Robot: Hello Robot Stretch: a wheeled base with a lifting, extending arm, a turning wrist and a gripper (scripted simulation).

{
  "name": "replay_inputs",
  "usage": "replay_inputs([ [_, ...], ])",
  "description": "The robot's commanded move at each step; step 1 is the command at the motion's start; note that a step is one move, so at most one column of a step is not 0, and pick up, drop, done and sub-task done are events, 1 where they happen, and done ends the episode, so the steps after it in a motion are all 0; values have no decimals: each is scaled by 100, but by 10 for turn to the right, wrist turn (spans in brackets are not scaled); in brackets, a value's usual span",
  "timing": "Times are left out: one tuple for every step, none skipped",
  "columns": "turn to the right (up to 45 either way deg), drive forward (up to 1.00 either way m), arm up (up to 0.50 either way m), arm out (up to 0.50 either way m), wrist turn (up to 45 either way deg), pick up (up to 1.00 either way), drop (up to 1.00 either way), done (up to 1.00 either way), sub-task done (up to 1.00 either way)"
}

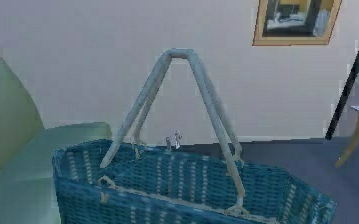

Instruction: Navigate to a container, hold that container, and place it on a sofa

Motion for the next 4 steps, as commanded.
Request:
replay_inputs([
  [-450, 0, 0, 0, 0, 0, 0, 0, 0],
  [-210, 0, 0, 0, 0, 0, 0, 0, 0],
  [450, 0, 0, 0, 0, 0, 0, 0, 0],
  [450, 0, 0, 0, 0, 0, 0, 0, 0],
])
